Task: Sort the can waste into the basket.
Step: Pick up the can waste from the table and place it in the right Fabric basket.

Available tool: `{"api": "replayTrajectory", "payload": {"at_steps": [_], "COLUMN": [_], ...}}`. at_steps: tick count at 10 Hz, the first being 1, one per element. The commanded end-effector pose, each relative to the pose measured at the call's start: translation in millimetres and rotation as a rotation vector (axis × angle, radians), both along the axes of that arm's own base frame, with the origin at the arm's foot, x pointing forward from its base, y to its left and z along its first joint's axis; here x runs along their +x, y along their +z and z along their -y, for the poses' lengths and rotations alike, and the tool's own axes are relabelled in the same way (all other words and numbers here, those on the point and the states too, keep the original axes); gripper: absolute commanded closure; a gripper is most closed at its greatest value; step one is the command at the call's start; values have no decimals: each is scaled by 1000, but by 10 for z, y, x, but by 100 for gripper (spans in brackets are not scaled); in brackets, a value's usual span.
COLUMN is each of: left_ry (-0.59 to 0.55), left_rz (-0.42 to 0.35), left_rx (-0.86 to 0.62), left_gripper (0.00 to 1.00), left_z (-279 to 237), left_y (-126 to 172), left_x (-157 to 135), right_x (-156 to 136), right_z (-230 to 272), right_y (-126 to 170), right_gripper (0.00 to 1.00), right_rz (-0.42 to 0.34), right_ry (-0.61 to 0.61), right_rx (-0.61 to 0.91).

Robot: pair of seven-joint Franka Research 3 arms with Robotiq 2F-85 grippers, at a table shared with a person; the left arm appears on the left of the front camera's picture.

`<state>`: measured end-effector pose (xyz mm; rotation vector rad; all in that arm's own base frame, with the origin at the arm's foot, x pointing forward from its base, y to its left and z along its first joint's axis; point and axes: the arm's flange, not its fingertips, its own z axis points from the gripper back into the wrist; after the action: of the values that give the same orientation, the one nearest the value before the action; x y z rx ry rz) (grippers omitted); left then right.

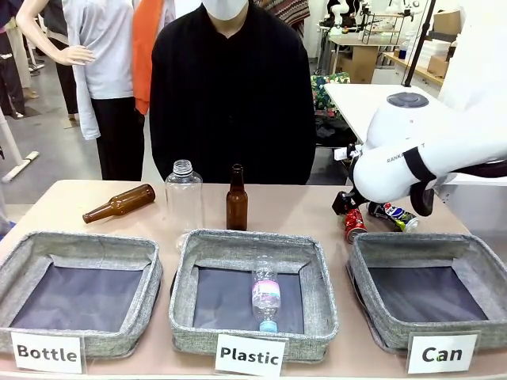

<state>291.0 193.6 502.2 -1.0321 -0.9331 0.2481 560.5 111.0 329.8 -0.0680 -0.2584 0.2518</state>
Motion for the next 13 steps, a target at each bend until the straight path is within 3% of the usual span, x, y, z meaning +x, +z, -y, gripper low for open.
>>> {"api": "replayTrajectory", "payload": {"at_steps": [1,6,7,8,9,11,12,13], "left_ry": [1,1,1,1,1,1,1,1], "left_rz": [38,38,38,38,38,38,38,38], "left_rx": [-2,-2,-2,-2,-2,-2,-2,-2], "left_gripper": [0,0,0,0,0,0,0,0], "left_z": [0,0,0,0,0,0,0,0], "left_y": [1,1,1,1,1,1,1,1], "left_x": [14,14,14,14,14,14,14,14], "right_x": [99,117,123,126,128,122,125,122], "right_z": [-43,-17,-18,-23,-14,0,3,2], "right_y": [-143,-263,-264,-267,-264,-262,-257,-253], "right_gripper": [0,0,49,60,100,100,86,95], "right_rz": [8,34,60,59,51,51,53,53], "right_ry": [-22,-42,-37,-43,-44,-45,-47,-45], "right_rx": [-17,19,22,27,32,30,33,33]}}
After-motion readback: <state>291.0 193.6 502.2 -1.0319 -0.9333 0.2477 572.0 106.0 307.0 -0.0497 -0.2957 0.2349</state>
